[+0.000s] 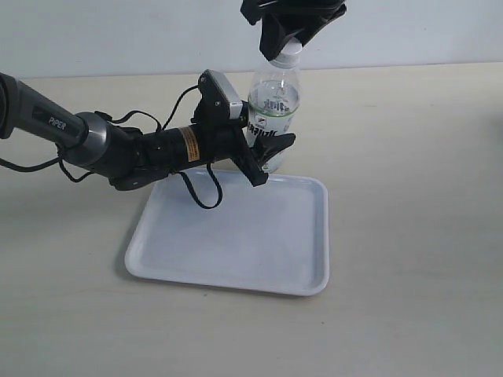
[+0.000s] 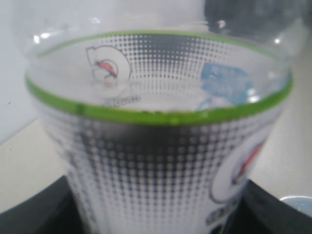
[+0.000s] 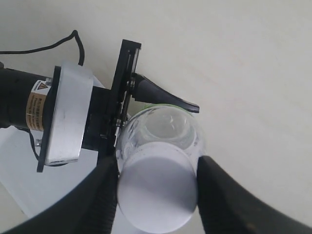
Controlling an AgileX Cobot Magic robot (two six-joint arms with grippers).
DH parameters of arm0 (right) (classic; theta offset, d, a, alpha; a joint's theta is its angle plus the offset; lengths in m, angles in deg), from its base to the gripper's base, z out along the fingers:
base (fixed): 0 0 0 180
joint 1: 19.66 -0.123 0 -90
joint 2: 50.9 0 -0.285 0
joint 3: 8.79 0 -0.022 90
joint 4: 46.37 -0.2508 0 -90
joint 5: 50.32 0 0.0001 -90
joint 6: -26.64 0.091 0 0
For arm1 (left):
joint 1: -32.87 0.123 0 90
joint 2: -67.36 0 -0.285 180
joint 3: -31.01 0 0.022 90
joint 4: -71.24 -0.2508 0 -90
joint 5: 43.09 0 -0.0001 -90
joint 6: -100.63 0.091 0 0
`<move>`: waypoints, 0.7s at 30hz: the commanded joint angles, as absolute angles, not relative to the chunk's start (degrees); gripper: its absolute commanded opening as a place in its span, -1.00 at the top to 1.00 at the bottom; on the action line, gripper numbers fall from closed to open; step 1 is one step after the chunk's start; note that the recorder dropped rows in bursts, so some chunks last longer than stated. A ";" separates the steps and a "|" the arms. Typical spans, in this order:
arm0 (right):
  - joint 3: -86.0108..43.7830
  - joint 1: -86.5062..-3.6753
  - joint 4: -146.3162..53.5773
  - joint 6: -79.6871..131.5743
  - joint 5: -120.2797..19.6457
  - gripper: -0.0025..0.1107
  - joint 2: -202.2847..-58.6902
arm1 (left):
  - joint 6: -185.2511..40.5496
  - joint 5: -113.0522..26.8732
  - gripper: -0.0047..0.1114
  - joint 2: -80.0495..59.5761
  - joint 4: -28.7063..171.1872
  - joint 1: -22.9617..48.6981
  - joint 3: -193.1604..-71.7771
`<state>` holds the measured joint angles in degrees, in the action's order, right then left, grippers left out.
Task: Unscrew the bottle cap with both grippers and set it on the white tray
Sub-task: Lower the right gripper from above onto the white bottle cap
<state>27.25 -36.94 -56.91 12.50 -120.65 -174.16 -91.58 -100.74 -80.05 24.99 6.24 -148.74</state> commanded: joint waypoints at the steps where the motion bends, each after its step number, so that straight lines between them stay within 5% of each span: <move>1: 27.67 -37.03 -56.70 8.24 -120.28 0.96 -174.04 | -91.52 -98.82 0.92 -80.12 23.61 6.29 -148.46; 21: 27.67 -37.03 -56.70 -19.32 -120.28 0.96 -174.04 | -91.84 -98.82 0.92 -80.12 23.61 6.29 -148.46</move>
